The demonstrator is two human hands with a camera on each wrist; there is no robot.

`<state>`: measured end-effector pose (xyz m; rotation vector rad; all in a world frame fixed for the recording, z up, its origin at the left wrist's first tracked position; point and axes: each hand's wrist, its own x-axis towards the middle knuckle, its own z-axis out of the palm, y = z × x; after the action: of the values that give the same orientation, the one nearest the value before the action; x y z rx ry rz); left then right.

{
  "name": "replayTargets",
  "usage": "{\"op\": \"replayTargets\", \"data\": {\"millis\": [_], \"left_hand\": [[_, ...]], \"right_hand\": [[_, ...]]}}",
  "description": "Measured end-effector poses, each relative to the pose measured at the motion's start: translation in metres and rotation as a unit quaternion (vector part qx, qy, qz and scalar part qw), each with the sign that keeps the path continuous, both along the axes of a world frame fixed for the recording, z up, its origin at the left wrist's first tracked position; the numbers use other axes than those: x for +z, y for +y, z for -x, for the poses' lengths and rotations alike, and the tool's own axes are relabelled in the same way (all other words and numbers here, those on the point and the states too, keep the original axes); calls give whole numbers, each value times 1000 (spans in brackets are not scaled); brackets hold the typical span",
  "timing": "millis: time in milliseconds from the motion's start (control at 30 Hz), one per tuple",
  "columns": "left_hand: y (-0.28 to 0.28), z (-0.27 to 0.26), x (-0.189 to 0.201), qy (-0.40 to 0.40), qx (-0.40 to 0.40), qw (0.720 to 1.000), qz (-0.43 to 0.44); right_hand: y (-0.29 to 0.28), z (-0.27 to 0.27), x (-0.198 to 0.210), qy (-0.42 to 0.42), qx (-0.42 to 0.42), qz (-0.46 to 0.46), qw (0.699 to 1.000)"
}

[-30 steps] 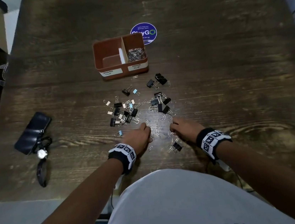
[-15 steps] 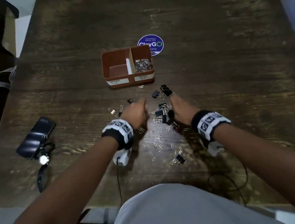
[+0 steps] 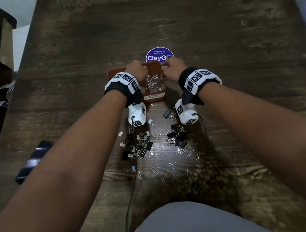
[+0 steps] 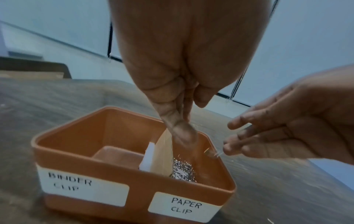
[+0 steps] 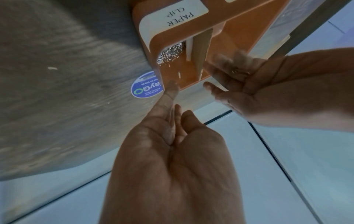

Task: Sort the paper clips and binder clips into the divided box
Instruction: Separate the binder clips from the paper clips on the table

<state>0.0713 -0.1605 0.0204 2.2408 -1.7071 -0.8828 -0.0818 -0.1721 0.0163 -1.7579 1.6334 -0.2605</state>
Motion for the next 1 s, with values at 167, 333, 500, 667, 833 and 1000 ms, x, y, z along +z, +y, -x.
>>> {"op": "replayTargets", "data": {"millis": [167,333,500,667,833,1000], "left_hand": [[2,2,-7,91,50,994,15],[33,12,1,100,28,990,98],[111,48,-17,79,-175,979,66],[189,82,-62,-30,-381,924,-21],[250,103,-92,-71,-458,886,-24],[263,112,-111,-84,-510,856,-25]], "right_hand": [[15,37,-14,-73,-75,-17,994],[74,111,-28,-56,-47,-61,995],[161,189,-59,101,91,-107,985],[242,233,-91,140,135,-150,969],[291,241,-102,129,153,-44,979],[304,227,-110,132,147,15,980]]}}
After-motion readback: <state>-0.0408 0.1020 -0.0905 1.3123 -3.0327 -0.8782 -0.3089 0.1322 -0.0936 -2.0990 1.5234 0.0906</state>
